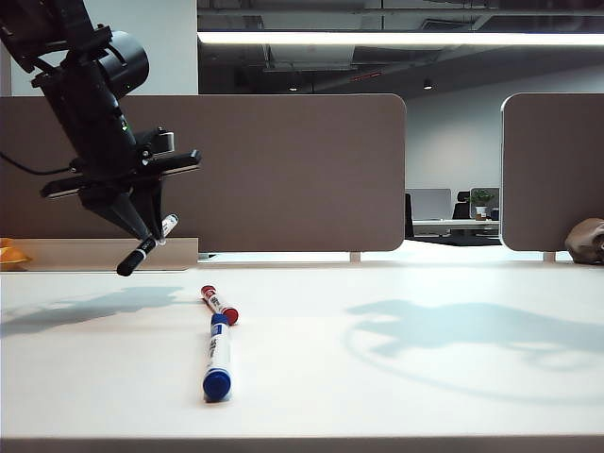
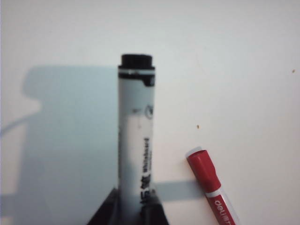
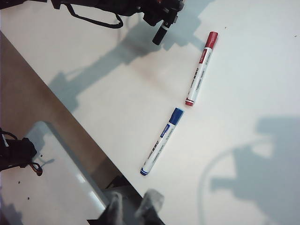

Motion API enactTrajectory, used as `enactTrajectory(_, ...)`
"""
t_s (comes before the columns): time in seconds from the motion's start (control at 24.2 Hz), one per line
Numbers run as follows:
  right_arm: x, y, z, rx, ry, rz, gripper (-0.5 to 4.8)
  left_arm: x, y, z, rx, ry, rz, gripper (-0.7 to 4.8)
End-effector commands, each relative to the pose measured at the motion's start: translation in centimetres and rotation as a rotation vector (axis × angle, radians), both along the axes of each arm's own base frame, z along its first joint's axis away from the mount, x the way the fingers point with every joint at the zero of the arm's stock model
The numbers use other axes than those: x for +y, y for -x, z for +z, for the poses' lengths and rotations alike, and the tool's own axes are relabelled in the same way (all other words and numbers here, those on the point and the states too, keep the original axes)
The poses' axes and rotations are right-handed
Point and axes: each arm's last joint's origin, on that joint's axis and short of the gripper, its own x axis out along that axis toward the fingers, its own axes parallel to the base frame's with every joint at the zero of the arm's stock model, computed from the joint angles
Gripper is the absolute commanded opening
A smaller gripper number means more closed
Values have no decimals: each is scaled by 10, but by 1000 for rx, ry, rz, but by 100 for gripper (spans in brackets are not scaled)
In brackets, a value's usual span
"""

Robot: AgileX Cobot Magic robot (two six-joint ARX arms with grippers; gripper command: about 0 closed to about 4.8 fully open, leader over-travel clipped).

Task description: Pick up the markers one by one and line them up horizontally in a straight line on the table.

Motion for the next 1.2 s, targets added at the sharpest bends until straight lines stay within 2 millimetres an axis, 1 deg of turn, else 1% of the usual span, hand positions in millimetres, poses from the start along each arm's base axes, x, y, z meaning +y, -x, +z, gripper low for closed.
enactTrajectory(0.04,-1,2,3,-16,-13,3,63,0,-1,4,-20,-1,-1,22)
enactTrajectory(0.62,-1,2,3,-15,-14,3,63,0,-1,4,-18,6,7,22)
enactTrajectory(0.87,-1,2,3,-15,-14,3,63,0,-1,4,4,80,106,22)
enactTrajectory(1.2,-1,2,3,-15,-14,3,63,0,-3,6,-9,129,153,22)
